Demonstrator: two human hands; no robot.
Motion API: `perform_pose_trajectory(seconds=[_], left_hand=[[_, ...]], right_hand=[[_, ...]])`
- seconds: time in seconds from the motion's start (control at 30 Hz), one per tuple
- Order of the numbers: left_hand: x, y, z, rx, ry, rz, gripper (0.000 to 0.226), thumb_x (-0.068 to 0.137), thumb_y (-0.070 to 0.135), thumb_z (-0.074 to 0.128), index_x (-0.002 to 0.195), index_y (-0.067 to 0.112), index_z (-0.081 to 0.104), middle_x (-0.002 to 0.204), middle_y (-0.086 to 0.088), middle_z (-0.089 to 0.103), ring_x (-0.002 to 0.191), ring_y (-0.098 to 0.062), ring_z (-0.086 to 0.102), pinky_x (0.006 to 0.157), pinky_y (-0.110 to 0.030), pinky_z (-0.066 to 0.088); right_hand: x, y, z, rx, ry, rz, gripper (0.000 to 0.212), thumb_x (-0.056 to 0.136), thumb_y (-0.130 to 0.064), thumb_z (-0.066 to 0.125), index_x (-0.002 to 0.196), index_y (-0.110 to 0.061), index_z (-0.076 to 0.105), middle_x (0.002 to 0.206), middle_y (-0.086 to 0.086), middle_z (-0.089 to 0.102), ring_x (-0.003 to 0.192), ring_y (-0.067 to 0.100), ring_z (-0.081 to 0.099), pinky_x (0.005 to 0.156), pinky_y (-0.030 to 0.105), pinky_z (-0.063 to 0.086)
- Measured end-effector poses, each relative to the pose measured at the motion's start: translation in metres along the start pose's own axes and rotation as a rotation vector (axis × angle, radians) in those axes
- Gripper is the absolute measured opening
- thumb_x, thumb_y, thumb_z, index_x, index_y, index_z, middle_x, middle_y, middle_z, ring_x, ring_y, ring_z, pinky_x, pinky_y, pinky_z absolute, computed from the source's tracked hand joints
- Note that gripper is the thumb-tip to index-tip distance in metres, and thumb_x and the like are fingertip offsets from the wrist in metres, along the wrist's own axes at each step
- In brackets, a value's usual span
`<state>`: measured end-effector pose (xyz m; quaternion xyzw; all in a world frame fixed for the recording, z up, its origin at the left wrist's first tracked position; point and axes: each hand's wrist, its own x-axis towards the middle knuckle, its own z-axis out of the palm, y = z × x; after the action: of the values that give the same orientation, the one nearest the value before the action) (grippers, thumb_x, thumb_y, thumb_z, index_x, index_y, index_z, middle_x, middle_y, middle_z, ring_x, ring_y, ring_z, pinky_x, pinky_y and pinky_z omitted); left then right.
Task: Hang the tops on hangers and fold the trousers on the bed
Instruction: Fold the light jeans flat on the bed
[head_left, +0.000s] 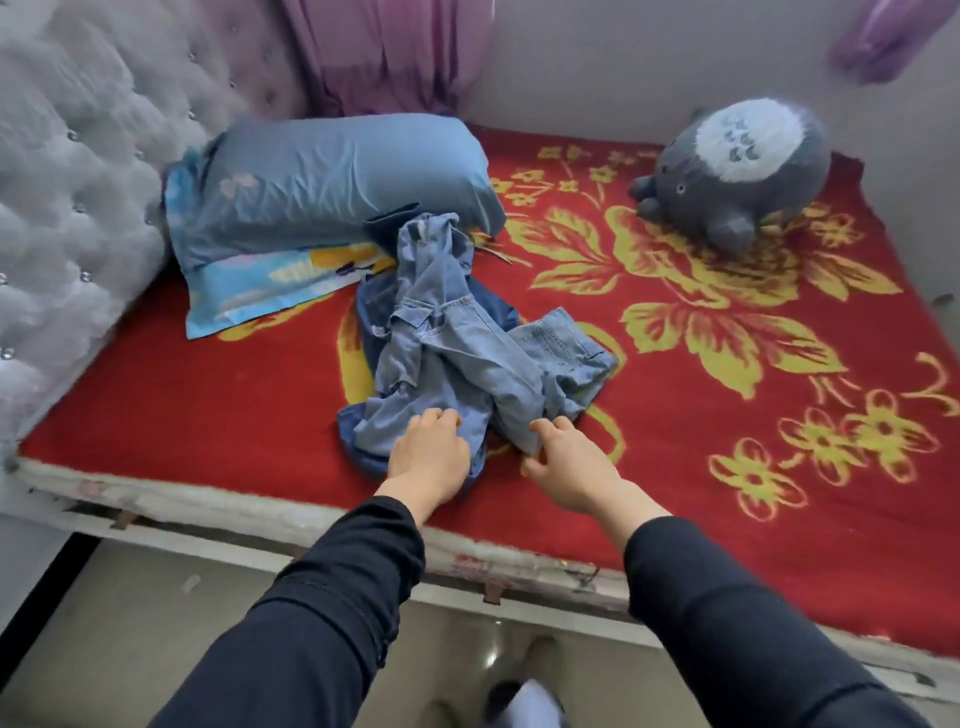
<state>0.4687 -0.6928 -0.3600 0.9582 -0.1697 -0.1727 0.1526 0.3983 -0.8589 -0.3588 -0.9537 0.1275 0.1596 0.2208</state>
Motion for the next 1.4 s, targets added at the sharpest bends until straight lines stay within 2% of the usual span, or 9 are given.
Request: perform_pose_trajectory(seconds=[0.33, 0.5, 0.77, 0.9, 0.97, 1.1, 1.17, 1.23, 1.4], left_hand=[[0.173, 0.049, 0.090, -0.018, -0.117, -0.013, 0.039, 0.094, 0.019, 0.042, 0.131, 0.012, 0.049, 0.139, -0.004, 0.043, 0.129, -0.024, 0.037, 0.102, -0.037, 0.037], [0.231, 0.060, 0.142, 0.057, -0.121, 0.133, 0.050, 0.093, 0.022, 0.044, 0.142, 0.012, 0.039, 0.153, -0.005, 0.031, 0.144, -0.017, 0.021, 0.114, -0.032, 0.016], [0.299, 0.067, 0.191, 0.151, -0.224, 0.252, 0.075, 0.090, 0.051, 0.048, 0.150, 0.014, 0.022, 0.157, -0.014, 0.020, 0.148, -0.028, 0.007, 0.120, -0.040, 0.007], [0.312, 0.073, 0.197, 0.206, -0.306, 0.219, 0.084, 0.080, 0.073, 0.045, 0.143, 0.016, 0.039, 0.150, -0.014, 0.036, 0.146, -0.031, 0.012, 0.118, -0.047, 0.010], [0.314, 0.075, 0.195, 0.240, -0.346, 0.218, 0.074, 0.080, 0.069, 0.049, 0.133, 0.016, 0.050, 0.141, -0.014, 0.046, 0.142, -0.031, 0.019, 0.116, -0.049, 0.014], [0.312, 0.077, 0.183, 0.278, -0.332, 0.243, 0.016, 0.085, 0.021, 0.053, 0.100, 0.016, 0.052, 0.113, -0.012, 0.060, 0.117, -0.031, 0.046, 0.109, -0.045, 0.026], [0.307, 0.077, 0.175, 0.222, -0.301, 0.229, 0.010, 0.084, 0.010, 0.049, 0.085, 0.018, 0.044, 0.099, -0.011, 0.063, 0.103, -0.033, 0.053, 0.087, -0.038, 0.035], [0.302, 0.075, 0.164, 0.103, -0.301, 0.188, 0.016, 0.084, 0.008, 0.047, 0.075, 0.018, 0.039, 0.085, -0.008, 0.057, 0.093, -0.033, 0.054, 0.067, -0.034, 0.029], [0.285, 0.073, 0.113, -0.198, -0.254, 0.094, 0.013, 0.084, 0.010, 0.046, 0.077, 0.020, 0.049, 0.076, 0.001, 0.054, 0.080, -0.025, 0.049, 0.064, -0.032, 0.029]], right_hand=[[0.168, 0.117, 0.008, 0.021, -0.151, 0.112, 0.037, 0.091, -0.021, 0.047, 0.128, -0.014, 0.045, 0.121, 0.009, 0.046, 0.112, 0.032, 0.051, 0.086, 0.039, 0.046], [0.231, 0.166, 0.034, -0.027, -0.147, 0.157, 0.047, 0.092, -0.021, 0.049, 0.137, -0.014, 0.039, 0.132, 0.010, 0.043, 0.119, 0.033, 0.045, 0.092, 0.043, 0.044], [0.298, 0.233, 0.063, -0.372, -0.107, 0.118, 0.074, 0.093, -0.023, 0.051, 0.154, -0.022, 0.011, 0.162, 0.004, 0.006, 0.148, 0.027, 0.008, 0.111, 0.047, 0.025], [0.312, 0.250, 0.062, -0.455, -0.166, 0.155, 0.067, 0.097, -0.021, 0.045, 0.153, -0.023, 0.010, 0.162, 0.000, 0.007, 0.148, 0.030, 0.002, 0.112, 0.055, 0.019], [0.317, 0.248, 0.060, -0.497, -0.120, 0.142, 0.054, 0.094, -0.014, 0.046, 0.145, -0.022, 0.027, 0.154, 0.004, 0.024, 0.146, 0.031, 0.008, 0.108, 0.055, 0.022], [0.327, 0.234, 0.049, -0.468, -0.123, 0.113, 0.024, 0.090, -0.009, 0.048, 0.112, -0.020, 0.049, 0.119, 0.006, 0.054, 0.126, 0.028, 0.043, 0.097, 0.048, 0.032], [0.326, 0.227, 0.039, -0.247, -0.188, 0.155, 0.008, 0.093, -0.013, 0.041, 0.093, -0.018, 0.048, 0.102, 0.008, 0.058, 0.099, 0.030, 0.055, 0.078, 0.038, 0.038], [0.317, 0.225, 0.029, 0.013, -0.263, 0.200, 0.017, 0.094, -0.015, 0.039, 0.078, -0.014, 0.044, 0.084, 0.008, 0.056, 0.080, 0.028, 0.051, 0.065, 0.033, 0.033], [0.262, 0.215, -0.016, 0.482, -0.327, 0.307, 0.029, 0.093, -0.022, 0.049, 0.068, -0.011, 0.038, 0.068, 0.010, 0.033, 0.060, 0.018, 0.027, 0.053, 0.031, 0.019]])
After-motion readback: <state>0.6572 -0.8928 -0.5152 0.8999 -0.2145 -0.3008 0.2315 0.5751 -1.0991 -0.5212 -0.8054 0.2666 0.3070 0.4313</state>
